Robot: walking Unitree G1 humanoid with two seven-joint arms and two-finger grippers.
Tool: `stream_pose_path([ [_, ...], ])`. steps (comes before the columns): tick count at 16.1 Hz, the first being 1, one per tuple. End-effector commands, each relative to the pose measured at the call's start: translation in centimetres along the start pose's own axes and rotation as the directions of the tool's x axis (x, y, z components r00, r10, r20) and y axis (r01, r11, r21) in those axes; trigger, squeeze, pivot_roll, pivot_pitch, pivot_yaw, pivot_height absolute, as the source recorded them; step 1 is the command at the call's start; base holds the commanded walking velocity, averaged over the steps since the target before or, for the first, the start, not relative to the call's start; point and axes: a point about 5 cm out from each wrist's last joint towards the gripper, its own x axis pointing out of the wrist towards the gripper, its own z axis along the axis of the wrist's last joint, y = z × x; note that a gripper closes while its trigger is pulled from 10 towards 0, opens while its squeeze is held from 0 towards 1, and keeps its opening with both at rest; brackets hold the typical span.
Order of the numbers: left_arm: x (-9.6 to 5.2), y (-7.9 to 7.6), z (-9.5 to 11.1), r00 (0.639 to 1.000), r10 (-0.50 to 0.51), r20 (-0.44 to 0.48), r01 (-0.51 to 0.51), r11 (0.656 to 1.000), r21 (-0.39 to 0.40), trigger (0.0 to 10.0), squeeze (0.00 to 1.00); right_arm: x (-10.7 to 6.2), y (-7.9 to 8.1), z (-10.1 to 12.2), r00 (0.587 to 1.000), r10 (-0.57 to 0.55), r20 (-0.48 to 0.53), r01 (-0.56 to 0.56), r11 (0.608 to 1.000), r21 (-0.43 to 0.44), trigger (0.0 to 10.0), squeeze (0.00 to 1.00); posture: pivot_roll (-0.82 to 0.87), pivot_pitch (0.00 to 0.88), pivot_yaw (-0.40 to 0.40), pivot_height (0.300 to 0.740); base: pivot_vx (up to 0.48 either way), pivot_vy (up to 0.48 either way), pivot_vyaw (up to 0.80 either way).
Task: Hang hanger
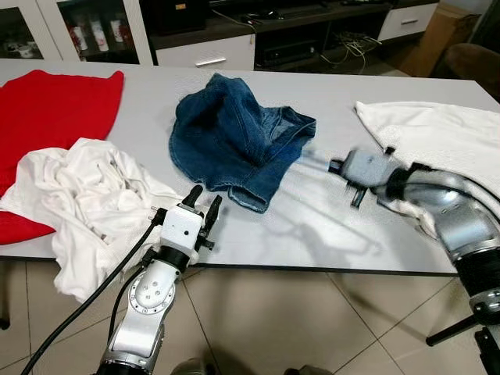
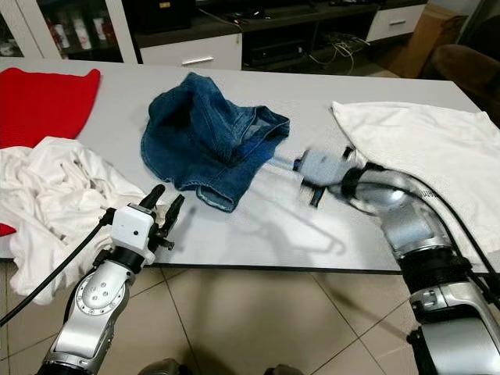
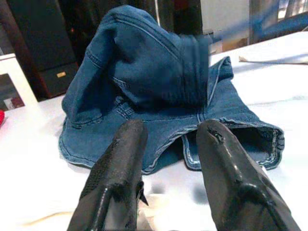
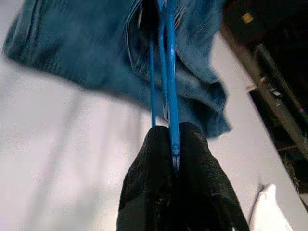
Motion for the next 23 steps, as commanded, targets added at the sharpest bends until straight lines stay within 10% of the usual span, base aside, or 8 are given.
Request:
stream_pose_path([
  [1, 0.2, -0.2, -0.1, 1.000, -0.021, 0.000, 0.021, 1.000, 0.004, 10.0, 0.00, -0.4, -1.0, 0.6, 0.999, -0.029, 0.039, 0.027, 0.999, 0.043, 10.0, 0.00, 0.00, 0.014, 0.006, 0.740, 0.000, 0.000, 0.00],
  [13, 0.4, -0.3, 0.0, 0.999, -0.040, 0.013, 0.040, 0.999, 0.017, 10.0, 0.00, -4.2, -1.9, 0.4, 0.989, 0.132, 0.061, -0.135, 0.989, 0.060, 10.0, 0.00, -0.01, 0.001, 0.010, 0.740, 0.000, 0.000, 0.00],
  [23, 0.6, 0.0, 0.1, 0.999, -0.034, 0.025, 0.033, 0.999, 0.032, 10.0, 0.00, -6.1, -3.9, 3.5, 0.923, 0.079, 0.376, -0.168, 0.963, 0.211, 10.0, 0.00, 0.00, 0.000, 0.016, 0.740, 0.000, 0.000, 0.00],
])
